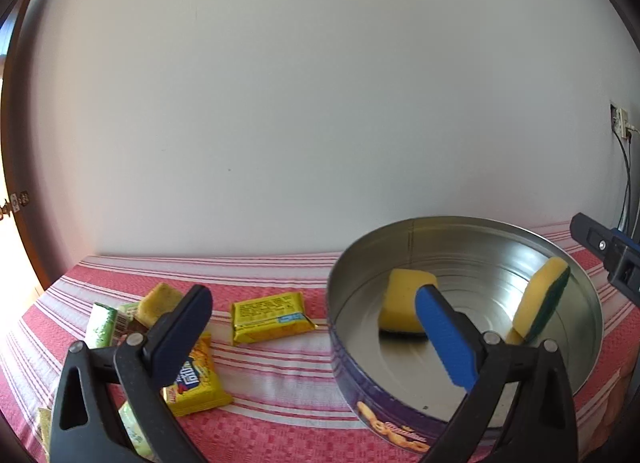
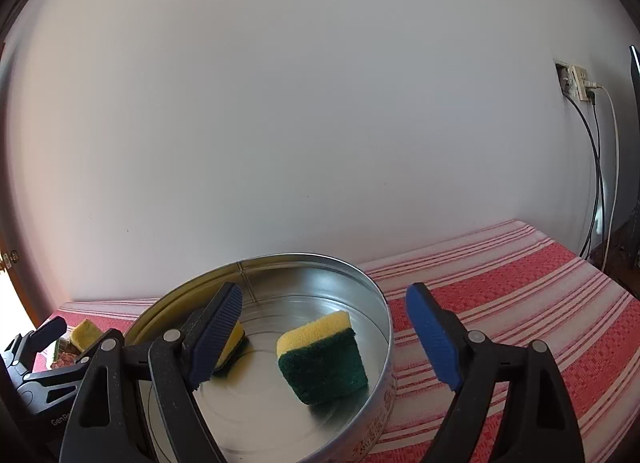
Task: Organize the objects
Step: 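Move both grippers back toward the remaining items on the cloth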
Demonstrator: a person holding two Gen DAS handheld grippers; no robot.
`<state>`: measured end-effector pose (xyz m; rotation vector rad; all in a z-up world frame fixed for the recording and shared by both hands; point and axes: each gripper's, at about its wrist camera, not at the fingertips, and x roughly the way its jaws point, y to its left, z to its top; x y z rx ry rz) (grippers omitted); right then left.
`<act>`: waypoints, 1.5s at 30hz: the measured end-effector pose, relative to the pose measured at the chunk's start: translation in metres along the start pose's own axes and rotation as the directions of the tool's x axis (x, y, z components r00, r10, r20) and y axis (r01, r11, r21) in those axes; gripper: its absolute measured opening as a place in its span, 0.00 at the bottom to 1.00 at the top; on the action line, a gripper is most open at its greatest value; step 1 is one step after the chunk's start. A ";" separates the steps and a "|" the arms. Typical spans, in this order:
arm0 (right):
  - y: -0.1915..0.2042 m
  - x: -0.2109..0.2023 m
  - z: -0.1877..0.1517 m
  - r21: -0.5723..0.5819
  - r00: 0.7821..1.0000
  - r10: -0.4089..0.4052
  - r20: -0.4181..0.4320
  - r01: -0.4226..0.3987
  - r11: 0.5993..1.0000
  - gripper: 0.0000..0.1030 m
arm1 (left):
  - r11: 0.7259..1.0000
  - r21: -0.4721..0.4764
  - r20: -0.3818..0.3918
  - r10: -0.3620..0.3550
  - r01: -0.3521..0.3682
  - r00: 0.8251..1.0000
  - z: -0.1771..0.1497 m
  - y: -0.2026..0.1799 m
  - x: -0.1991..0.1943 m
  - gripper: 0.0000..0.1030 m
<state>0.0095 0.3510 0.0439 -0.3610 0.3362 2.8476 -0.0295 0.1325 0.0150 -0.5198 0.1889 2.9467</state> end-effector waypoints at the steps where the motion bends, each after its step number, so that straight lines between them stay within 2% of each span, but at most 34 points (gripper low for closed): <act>1: 0.001 -0.002 0.000 -0.004 1.000 -0.003 0.016 0.003 1.000 0.83 | 1.000 0.000 0.020 0.019 -0.019 1.000 -0.001 0.003 -0.004 1.00; 5: 0.005 -0.011 0.000 -0.019 0.997 -0.018 0.082 0.020 1.000 0.83 | 0.998 -0.017 0.070 0.066 -0.065 0.995 -0.005 0.014 -0.009 1.00; 10: 0.011 -0.025 -0.001 -0.038 0.985 -0.022 0.169 0.028 0.999 0.83 | 0.997 -0.061 0.076 0.051 -0.046 0.996 -0.008 0.026 -0.016 1.00; 15: 0.023 -0.041 -0.004 -0.078 0.968 -0.022 0.250 0.043 0.996 0.84 | 0.994 -0.105 0.040 0.026 -0.022 0.999 -0.014 0.035 -0.015 1.00; 18: 0.030 -0.050 -0.005 -0.106 0.953 -0.043 0.299 0.078 0.991 0.87 | 0.993 -0.118 0.052 0.016 -0.010 0.999 -0.016 0.036 -0.019 1.00; 21: 0.036 -0.060 -0.007 -0.128 0.935 -0.054 0.350 0.105 0.986 0.95 | 0.994 -0.113 0.056 0.013 -0.006 0.998 -0.016 0.035 -0.023 1.00; 23: 0.040 -0.063 -0.008 -0.142 0.927 -0.063 0.369 0.123 0.982 0.99 | 0.993 -0.115 0.047 0.001 0.005 0.999 -0.016 0.035 -0.023 1.00; 25: 0.041 -0.062 -0.008 -0.148 0.925 -0.075 0.372 0.139 0.979 0.99 | 0.993 -0.111 0.036 -0.023 0.027 0.999 -0.017 0.035 -0.023 1.00; 29: 0.039 -0.063 -0.009 -0.108 0.918 -0.123 0.378 0.175 0.979 0.99 | 0.991 -0.134 0.013 0.003 -0.001 1.000 -0.019 0.046 -0.025 1.00; 33: 0.034 -0.058 -0.010 -0.063 0.941 -0.121 0.315 0.148 0.987 0.99 | 0.985 -0.168 -0.038 0.018 -0.024 0.999 -0.024 0.067 -0.023 1.00; 36: 0.040 -0.063 -0.015 -0.054 0.956 -0.100 0.276 0.119 0.991 0.99 | 0.986 -0.149 -0.062 0.062 -0.070 0.996 -0.028 0.080 -0.024 1.00; 45: 0.084 -0.071 -0.030 -0.150 0.980 -0.013 0.199 0.043 0.988 0.99 | 0.986 -0.122 -0.080 0.106 -0.115 0.991 -0.039 0.117 -0.040 1.00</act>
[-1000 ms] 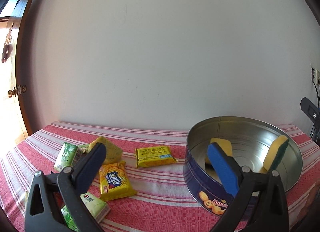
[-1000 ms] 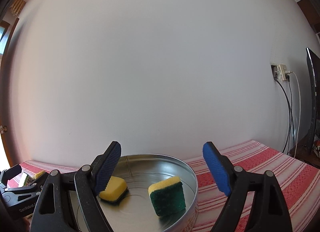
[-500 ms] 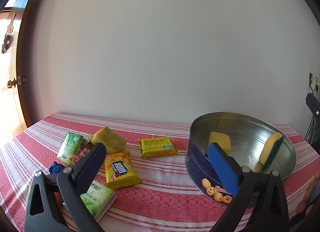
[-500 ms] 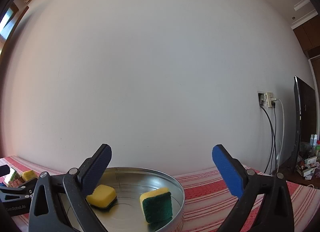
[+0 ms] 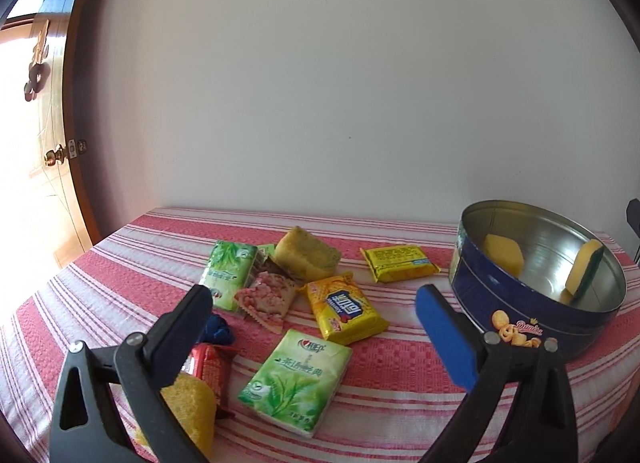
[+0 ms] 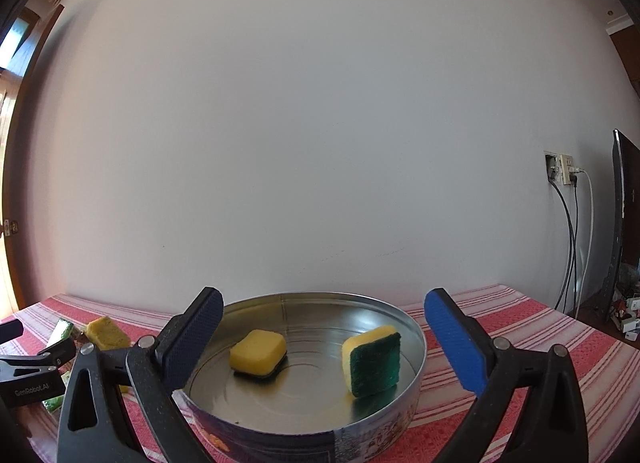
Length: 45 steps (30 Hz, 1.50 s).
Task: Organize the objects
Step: 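Move both grippers back toward the remaining items on the cloth, then grasp the plain yellow sponge with the left gripper while the right gripper grasps the green tissue pack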
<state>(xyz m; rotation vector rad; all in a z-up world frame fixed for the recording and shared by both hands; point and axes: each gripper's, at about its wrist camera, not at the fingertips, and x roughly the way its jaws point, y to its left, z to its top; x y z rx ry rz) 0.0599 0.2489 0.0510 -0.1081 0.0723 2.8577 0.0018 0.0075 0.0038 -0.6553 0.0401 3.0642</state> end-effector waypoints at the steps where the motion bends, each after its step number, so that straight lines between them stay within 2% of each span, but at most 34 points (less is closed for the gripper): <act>1: 0.005 0.000 -0.001 0.002 1.000 0.011 -0.016 -0.011 1.000 0.99 | 1.000 0.000 -0.007 -0.002 0.002 1.000 -0.001 0.005 -0.001 1.00; 5: 0.026 0.000 -0.004 0.047 0.991 0.096 -0.090 -0.093 0.995 0.99 | 1.000 -0.022 -0.053 -0.008 0.007 0.999 -0.005 0.029 -0.004 1.00; 9: 0.050 0.003 -0.005 0.066 0.974 0.168 -0.154 -0.159 0.985 0.99 | 0.998 -0.058 -0.088 -0.014 0.008 0.996 -0.011 0.053 -0.012 1.00; 12: 0.070 0.003 -0.009 0.070 0.957 0.219 -0.189 -0.210 0.975 0.99 | 0.999 -0.045 -0.135 -0.002 -0.004 0.991 -0.018 0.067 -0.011 1.00; 15: 0.090 0.000 -0.012 0.056 0.941 0.253 -0.226 -0.247 0.968 0.99 | 0.996 -0.088 -0.213 -0.022 0.003 0.977 -0.024 0.082 -0.002 1.00; 18: 0.108 0.003 -0.018 0.054 0.918 0.288 -0.273 -0.284 0.957 0.99 | 0.994 -0.102 -0.276 -0.003 -0.027 0.961 -0.029 0.093 0.009 1.00; 24: 0.132 0.000 -0.022 0.057 0.882 0.320 -0.345 -0.321 0.945 0.99 | 0.987 -0.158 -0.362 -0.031 -0.029 0.932 -0.040 0.111 0.023 0.99; 26: 0.137 0.008 -0.028 0.068 0.862 0.329 -0.386 -0.329 0.942 0.99 | 0.984 -0.179 -0.377 -0.056 -0.014 0.925 -0.043 0.115 0.026 0.93; 28: 0.142 0.015 -0.034 0.084 0.833 0.352 -0.427 -0.351 0.933 0.99 | 0.976 -0.215 -0.388 -0.103 0.019 0.916 -0.046 0.121 0.029 0.79; 29: 0.145 0.018 -0.037 0.084 0.822 0.356 -0.445 -0.357 0.930 0.99 | 0.971 -0.236 -0.397 -0.131 0.037 0.908 -0.047 0.124 0.031 0.76; 31: 0.149 0.020 -0.040 0.082 0.811 0.359 -0.461 -0.364 0.928 0.99 | 0.961 -0.269 -0.405 -0.169 0.060 0.899 -0.050 0.129 0.033 0.69; 32: 0.151 0.021 -0.041 0.085 0.807 0.363 -0.466 -0.367 0.926 0.99 | 0.961 -0.268 -0.400 -0.171 0.063 0.900 -0.050 0.130 0.032 0.66; 34: 0.155 0.022 -0.043 0.094 0.792 0.376 -0.481 -0.380 0.920 0.99 | 0.961 -0.260 -0.393 -0.192 0.091 0.899 -0.050 0.129 0.029 0.51; 37: 0.165 0.027 -0.047 0.104 0.765 0.383 -0.517 -0.388 0.916 0.99 | 0.969 -0.227 -0.385 -0.182 0.099 0.905 -0.049 0.128 0.024 0.50; 41: 0.181 0.033 -0.053 0.117 0.730 0.396 -0.557 -0.403 0.907 0.98 | 0.975 -0.201 -0.338 -0.156 0.091 0.928 -0.043 0.137 0.010 0.47; 45: 0.203 0.039 -0.058 0.108 0.702 0.391 -0.596 -0.412 0.905 0.95 | 0.972 -0.218 -0.292 -0.147 0.084 0.945 -0.035 0.157 -0.001 0.47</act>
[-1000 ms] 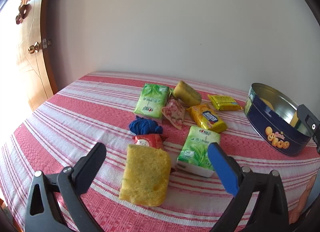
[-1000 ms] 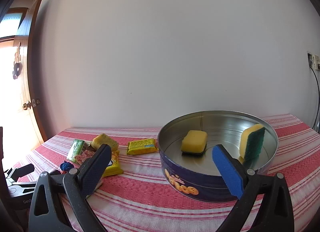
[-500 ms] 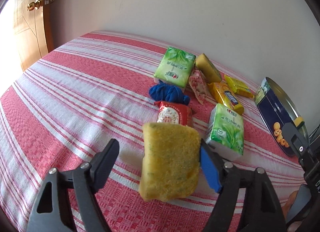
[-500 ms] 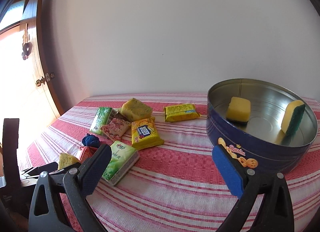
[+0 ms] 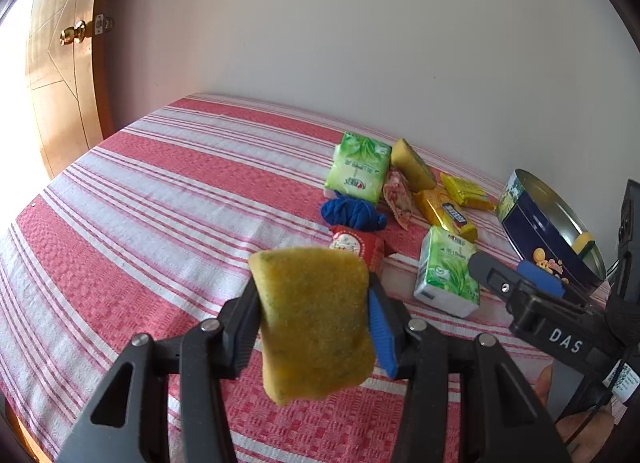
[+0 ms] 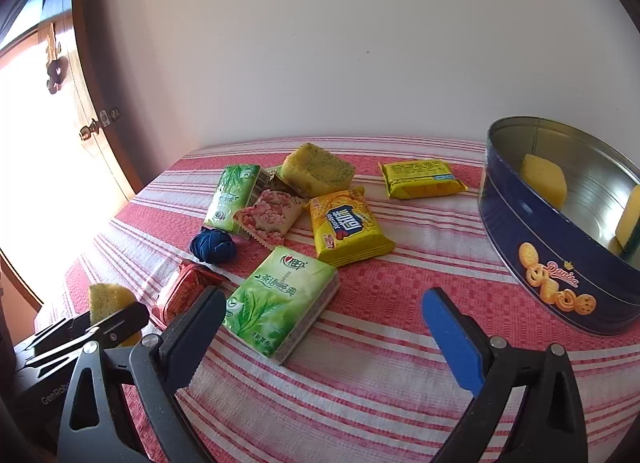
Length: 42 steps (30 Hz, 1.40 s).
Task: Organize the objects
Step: 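Grasp the plain yellow sponge with the left gripper while the right gripper grasps the green tissue pack, then carry the sponge and tissue pack over the tin and release both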
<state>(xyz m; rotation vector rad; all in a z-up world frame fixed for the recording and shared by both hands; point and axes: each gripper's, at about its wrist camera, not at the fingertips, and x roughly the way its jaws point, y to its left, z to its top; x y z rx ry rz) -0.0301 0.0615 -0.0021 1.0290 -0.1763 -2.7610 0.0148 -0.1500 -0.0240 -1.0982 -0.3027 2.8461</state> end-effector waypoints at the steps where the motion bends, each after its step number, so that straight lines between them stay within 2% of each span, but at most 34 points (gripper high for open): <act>1: 0.005 0.005 0.001 -0.003 1.000 0.001 -0.017 -0.001 1.000 0.94 | 1.000 -0.007 0.013 0.002 -0.002 1.000 0.002 0.004 -0.003 0.47; 5: 0.022 0.032 0.004 -0.025 0.993 -0.030 -0.115 0.027 0.999 0.86 | 0.999 -0.007 0.037 0.044 -0.044 0.998 0.005 0.013 -0.010 0.47; 9: 0.031 0.045 0.007 -0.047 0.986 -0.055 -0.156 0.048 0.998 0.83 | 0.998 -0.024 0.035 0.057 -0.056 0.998 0.004 0.021 -0.008 0.47; 11: 0.035 0.046 0.006 -0.068 0.986 -0.031 -0.166 0.020 0.998 0.74 | 0.997 -0.034 0.026 0.063 -0.062 0.998 0.004 0.023 -0.005 0.47; 14: 0.036 0.044 0.005 -0.091 0.986 0.010 -0.167 -0.026 0.996 0.64 | 0.997 -0.035 0.013 0.074 -0.074 0.997 0.002 0.022 -0.003 0.47; 19: 0.023 0.040 0.004 -0.054 0.979 0.113 -0.170 -0.124 0.991 0.59 | 0.996 -0.029 0.018 0.084 -0.084 0.996 0.002 0.016 -0.004 0.48; 22: 0.016 0.027 0.005 -0.031 0.977 0.166 -0.135 -0.172 0.985 0.59 | 0.996 -0.031 0.032 0.087 -0.086 0.996 0.005 0.012 -0.007 0.48; 28: 0.002 -0.010 0.011 -0.067 0.977 0.214 -0.001 -0.213 0.975 0.59 | 0.998 0.002 0.049 0.063 -0.063 0.997 0.012 -0.015 -0.005 0.47; 31: -0.006 -0.023 0.014 -0.080 0.975 0.214 0.055 -0.209 0.975 0.59 | 0.998 0.031 0.063 0.048 -0.050 0.997 0.016 -0.036 -0.005 0.47; 36: -0.031 -0.038 0.020 -0.058 0.969 0.223 0.103 -0.218 0.974 0.59 | 0.997 0.073 0.086 0.014 -0.020 0.996 0.022 -0.068 -0.004 0.47; 42: -0.066 -0.061 0.026 -0.042 0.970 0.175 0.170 -0.170 0.985 0.59 | 0.990 0.140 0.121 -0.040 0.022 0.992 0.026 -0.112 -0.003 0.47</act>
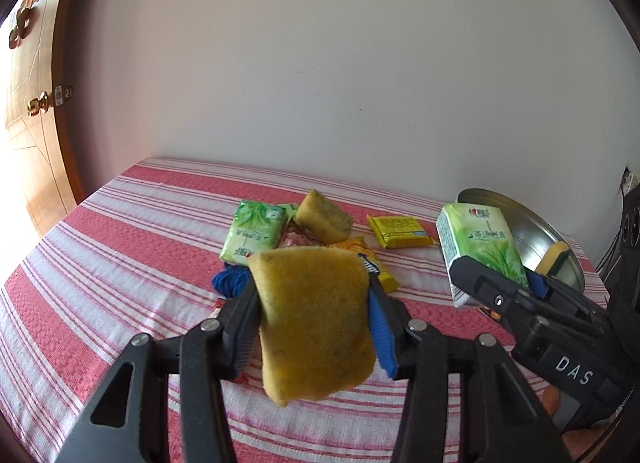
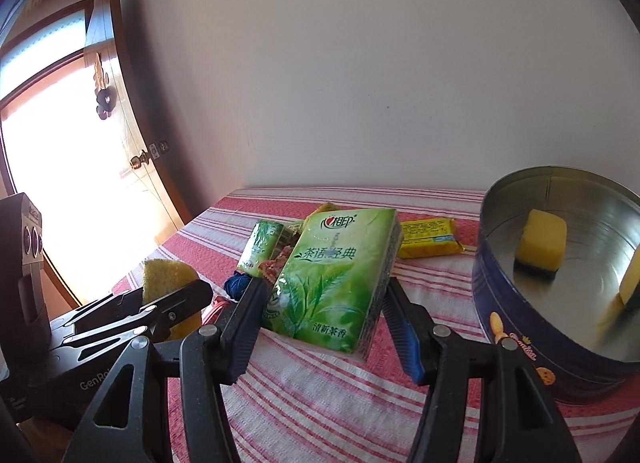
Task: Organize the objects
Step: 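Carry the sponge and tissue pack over the tin and release both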
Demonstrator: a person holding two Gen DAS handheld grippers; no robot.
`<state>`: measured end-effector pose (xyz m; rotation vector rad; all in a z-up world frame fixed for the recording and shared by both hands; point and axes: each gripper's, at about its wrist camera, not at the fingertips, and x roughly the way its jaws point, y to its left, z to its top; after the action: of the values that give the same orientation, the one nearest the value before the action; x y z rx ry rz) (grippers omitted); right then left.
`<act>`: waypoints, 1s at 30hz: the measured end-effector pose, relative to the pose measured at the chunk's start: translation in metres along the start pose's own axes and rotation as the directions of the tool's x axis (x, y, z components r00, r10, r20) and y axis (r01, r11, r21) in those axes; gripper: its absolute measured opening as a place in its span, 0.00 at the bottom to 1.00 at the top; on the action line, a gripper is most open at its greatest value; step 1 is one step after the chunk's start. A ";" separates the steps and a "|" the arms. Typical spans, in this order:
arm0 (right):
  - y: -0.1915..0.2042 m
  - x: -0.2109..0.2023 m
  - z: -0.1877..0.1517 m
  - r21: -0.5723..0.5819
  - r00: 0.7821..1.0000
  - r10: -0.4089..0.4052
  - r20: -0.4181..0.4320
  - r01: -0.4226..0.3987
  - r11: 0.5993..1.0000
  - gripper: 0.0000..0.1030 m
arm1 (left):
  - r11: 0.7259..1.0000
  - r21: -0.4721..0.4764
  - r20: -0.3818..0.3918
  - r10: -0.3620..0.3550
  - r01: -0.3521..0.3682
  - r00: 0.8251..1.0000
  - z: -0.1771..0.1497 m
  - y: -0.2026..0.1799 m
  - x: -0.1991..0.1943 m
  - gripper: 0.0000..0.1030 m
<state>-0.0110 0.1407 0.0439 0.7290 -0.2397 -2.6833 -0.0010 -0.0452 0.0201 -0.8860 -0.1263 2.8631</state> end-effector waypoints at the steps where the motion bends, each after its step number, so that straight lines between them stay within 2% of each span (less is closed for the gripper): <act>1: -0.006 -0.005 0.001 0.002 1.000 -0.014 0.013 0.014 1.000 0.59 | 1.000 0.009 0.007 -0.008 0.008 1.000 0.002 -0.007 0.001 0.48; 12: -0.064 -0.035 0.017 0.081 0.991 -0.104 0.084 0.098 0.992 0.59 | 0.994 0.084 0.029 -0.078 0.075 0.997 0.020 -0.076 0.020 0.47; 18: -0.090 -0.051 0.024 0.097 0.975 -0.180 0.128 0.168 0.981 0.59 | 0.984 0.126 0.045 -0.131 0.124 0.990 0.029 -0.116 0.026 0.47; 25: -0.117 -0.064 0.027 0.112 0.958 -0.247 0.148 0.232 0.966 0.59 | 0.974 0.160 0.029 -0.167 0.160 0.986 0.029 -0.154 0.039 0.48; 30: -0.131 -0.070 0.029 0.090 0.933 -0.322 0.162 0.311 0.946 0.59 | 0.969 0.172 0.019 -0.184 0.178 0.983 0.029 -0.171 0.047 0.48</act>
<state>-0.0068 0.2898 0.0678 0.5920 -0.2712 -3.0663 -0.0369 0.1296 0.0385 -0.7513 0.0313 2.6730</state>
